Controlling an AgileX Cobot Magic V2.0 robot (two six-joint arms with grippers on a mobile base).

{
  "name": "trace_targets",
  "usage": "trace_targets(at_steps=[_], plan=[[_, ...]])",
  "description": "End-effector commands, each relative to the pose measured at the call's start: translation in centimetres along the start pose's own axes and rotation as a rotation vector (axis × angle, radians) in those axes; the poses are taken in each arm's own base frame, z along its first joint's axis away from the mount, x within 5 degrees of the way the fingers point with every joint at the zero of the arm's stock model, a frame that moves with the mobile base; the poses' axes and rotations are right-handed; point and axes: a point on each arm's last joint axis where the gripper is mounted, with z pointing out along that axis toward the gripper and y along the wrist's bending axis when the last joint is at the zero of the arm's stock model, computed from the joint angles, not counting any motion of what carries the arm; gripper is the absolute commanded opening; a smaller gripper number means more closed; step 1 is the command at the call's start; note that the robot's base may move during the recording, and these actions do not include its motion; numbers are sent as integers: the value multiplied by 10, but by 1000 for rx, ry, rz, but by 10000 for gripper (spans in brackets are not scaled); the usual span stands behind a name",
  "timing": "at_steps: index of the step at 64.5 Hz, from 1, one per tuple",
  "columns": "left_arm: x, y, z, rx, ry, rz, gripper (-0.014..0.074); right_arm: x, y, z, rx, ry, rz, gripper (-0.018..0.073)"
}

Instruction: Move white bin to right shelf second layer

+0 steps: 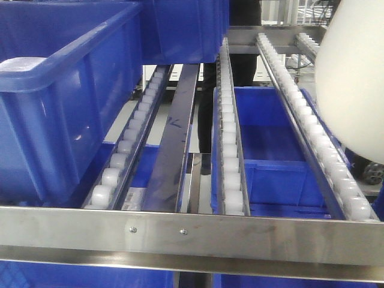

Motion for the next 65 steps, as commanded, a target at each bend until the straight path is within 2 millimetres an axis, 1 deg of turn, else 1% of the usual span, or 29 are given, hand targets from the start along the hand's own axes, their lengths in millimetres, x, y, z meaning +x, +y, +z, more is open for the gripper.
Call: trace_targets(at_steps=[1, 65], plan=[[4, 0, 0, -8, -61, -9, 85, -19, 2, -4, -8, -125, 2, 57], [4, 0, 0, -8, -61, -9, 85, -19, 2, -4, -8, -125, 2, 57]])
